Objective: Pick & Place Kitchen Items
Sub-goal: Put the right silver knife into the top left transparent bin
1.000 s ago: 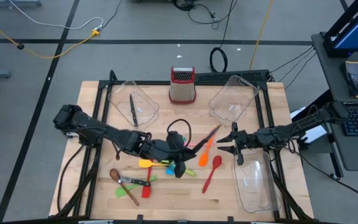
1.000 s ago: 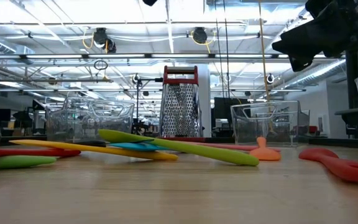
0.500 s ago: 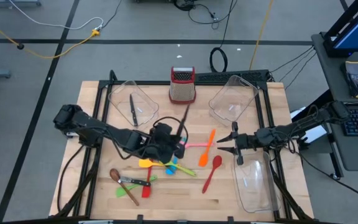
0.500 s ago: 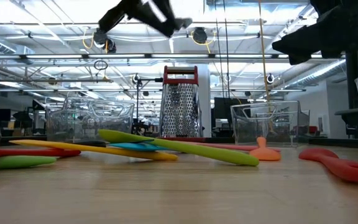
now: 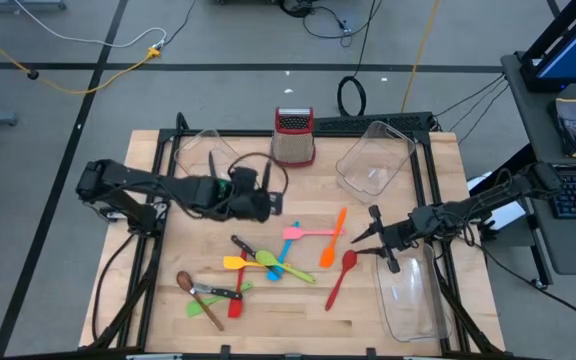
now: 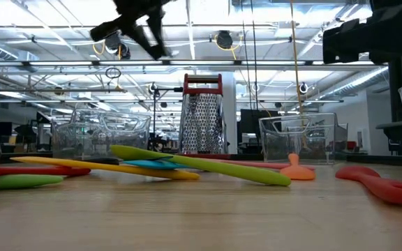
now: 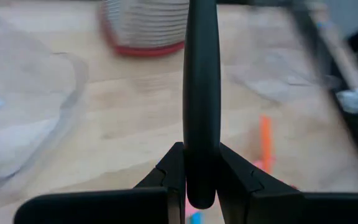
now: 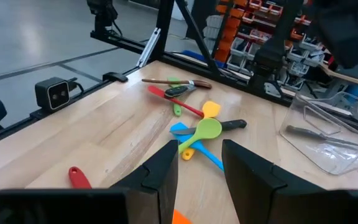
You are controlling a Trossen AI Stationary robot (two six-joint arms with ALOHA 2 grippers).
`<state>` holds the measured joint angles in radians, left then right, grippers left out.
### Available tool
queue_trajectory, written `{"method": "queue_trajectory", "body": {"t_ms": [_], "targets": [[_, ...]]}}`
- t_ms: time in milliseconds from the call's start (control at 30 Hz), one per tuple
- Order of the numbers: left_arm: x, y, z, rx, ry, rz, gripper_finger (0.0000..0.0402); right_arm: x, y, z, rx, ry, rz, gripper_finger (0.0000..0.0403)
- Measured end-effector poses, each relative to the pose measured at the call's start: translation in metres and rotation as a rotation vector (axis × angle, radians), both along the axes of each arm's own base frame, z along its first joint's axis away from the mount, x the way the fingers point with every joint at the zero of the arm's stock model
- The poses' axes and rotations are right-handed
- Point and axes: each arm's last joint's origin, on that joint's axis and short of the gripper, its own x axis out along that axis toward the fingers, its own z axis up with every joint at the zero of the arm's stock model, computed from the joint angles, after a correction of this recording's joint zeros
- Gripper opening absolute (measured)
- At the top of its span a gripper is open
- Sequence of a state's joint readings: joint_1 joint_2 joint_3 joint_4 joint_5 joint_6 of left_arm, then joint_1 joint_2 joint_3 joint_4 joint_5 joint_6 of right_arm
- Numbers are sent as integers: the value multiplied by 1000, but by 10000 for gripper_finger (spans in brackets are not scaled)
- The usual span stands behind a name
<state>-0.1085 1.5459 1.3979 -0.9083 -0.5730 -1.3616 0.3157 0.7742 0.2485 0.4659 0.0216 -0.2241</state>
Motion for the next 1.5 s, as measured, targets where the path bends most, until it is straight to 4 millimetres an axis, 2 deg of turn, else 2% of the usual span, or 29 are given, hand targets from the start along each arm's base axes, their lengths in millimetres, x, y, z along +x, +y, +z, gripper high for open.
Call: {"method": "queue_trajectory", "body": {"t_ms": [200,367,600,800,1167,1500], "targets": [[-23,37,-5,-91,185,144,51,0,0,-1,-1,9,-1,116],[-42,59,-1,-155,261,253,51,-1,0,-4,1,40,-4,116],[-62,69,-1,-335,364,341,51,-1,-1,-9,-2,95,-8,116],[-73,66,-2,-454,453,431,51,-2,-1,-11,-10,122,-8,116],[-72,72,-4,-513,444,473,51,-2,-1,-12,-11,123,-8,116],[-65,94,-14,-533,473,428,51,-2,-1,-11,-4,124,-10,116]]}}
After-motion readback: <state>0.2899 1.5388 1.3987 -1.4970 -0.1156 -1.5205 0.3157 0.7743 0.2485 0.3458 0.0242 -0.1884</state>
